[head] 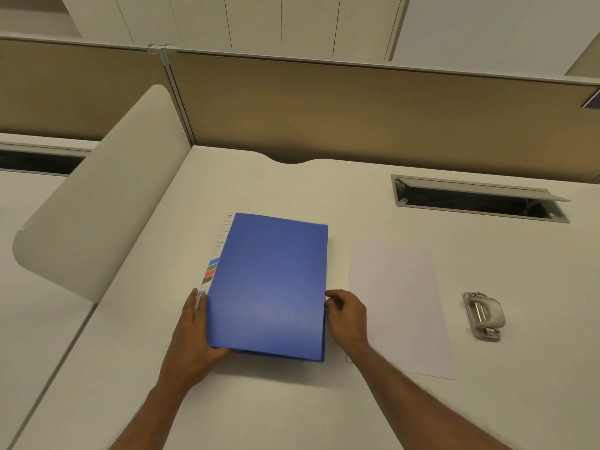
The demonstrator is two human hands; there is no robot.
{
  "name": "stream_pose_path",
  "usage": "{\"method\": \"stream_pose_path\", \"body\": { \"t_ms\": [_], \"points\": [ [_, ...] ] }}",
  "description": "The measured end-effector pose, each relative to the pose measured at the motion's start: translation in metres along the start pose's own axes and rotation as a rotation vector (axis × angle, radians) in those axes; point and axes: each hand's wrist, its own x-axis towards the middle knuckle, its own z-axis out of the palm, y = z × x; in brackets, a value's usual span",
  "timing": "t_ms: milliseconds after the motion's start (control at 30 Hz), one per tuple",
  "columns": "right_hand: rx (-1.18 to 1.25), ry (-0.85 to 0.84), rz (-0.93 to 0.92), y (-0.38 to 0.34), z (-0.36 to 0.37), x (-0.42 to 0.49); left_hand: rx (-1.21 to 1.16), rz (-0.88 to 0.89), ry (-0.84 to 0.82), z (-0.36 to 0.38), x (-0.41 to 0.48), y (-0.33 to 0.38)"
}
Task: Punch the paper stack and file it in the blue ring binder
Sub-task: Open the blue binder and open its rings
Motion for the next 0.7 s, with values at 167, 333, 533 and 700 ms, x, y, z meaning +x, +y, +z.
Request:
{"method": "stream_pose_path", "body": {
  "t_ms": [167, 333, 533, 700],
  "points": [
    [-0.103, -0.21, -0.053, -0.001, 0.016, 0.001, -0.384, 0.02, 0.16, -0.004, -0.007, -0.006],
    [-0.169, -0.188, -0.075, 0.005, 0.02, 0.003, -0.827, -0.226, 0.319, -0.008, -0.012, -0.006],
    [-0.167, -0.181, -0.084, 0.005, 0.023, 0.006, -1.134, -0.537, 0.534, -0.015, -0.004, -0.012],
    [-0.171, -0.187, -0.093, 0.005, 0.023, 0.008, -0.986, -0.74, 0.858, -0.008, -0.006, -0.009]
  ]
}}
